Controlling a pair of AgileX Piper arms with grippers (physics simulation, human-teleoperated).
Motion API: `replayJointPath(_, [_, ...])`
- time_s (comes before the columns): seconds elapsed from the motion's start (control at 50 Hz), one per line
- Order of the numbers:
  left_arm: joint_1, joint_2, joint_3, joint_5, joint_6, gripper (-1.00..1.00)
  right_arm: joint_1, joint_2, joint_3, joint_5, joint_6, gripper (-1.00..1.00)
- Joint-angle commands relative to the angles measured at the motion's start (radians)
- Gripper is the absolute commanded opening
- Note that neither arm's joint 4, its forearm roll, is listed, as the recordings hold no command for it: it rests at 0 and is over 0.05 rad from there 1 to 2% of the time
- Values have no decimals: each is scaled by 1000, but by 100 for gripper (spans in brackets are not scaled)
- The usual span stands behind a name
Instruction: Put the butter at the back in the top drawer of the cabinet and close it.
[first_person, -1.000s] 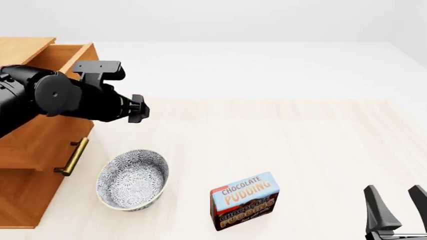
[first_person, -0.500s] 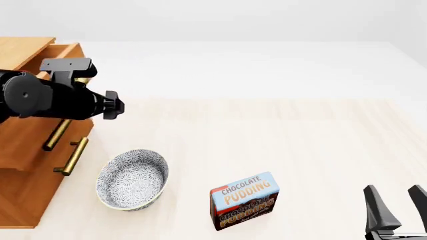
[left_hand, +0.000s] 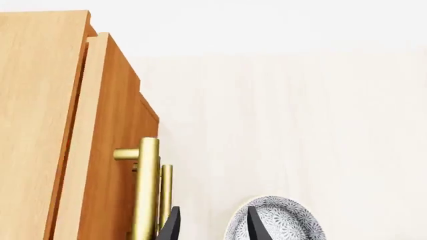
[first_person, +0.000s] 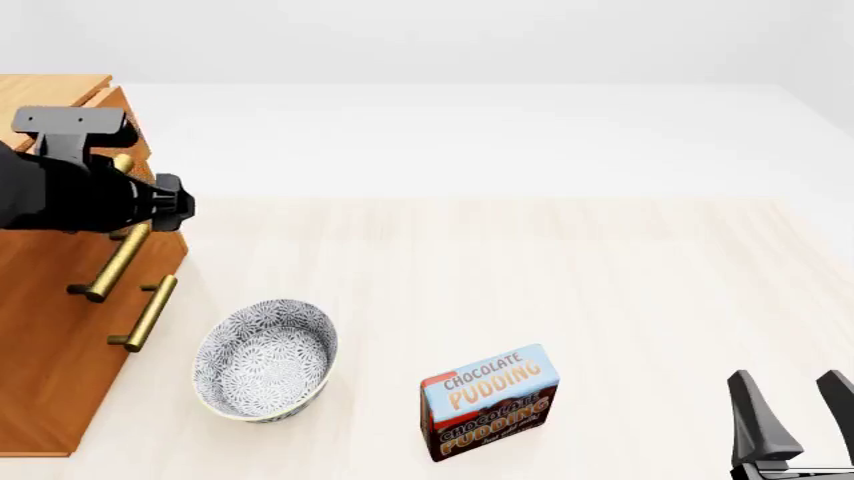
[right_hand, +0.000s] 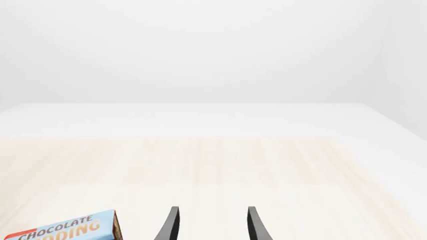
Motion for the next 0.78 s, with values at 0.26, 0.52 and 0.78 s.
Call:
replayJointPath(0.26, [164, -39, 77, -99, 162, 100, 0, 0, 0, 0, 0, 100])
replayJointPath(0.52, [227, -36, 107, -153, 221, 100, 0, 0, 0, 0, 0, 100])
replayJointPath(0.78, [165, -129, -30, -13, 113, 100, 0, 0, 0, 0, 0, 100])
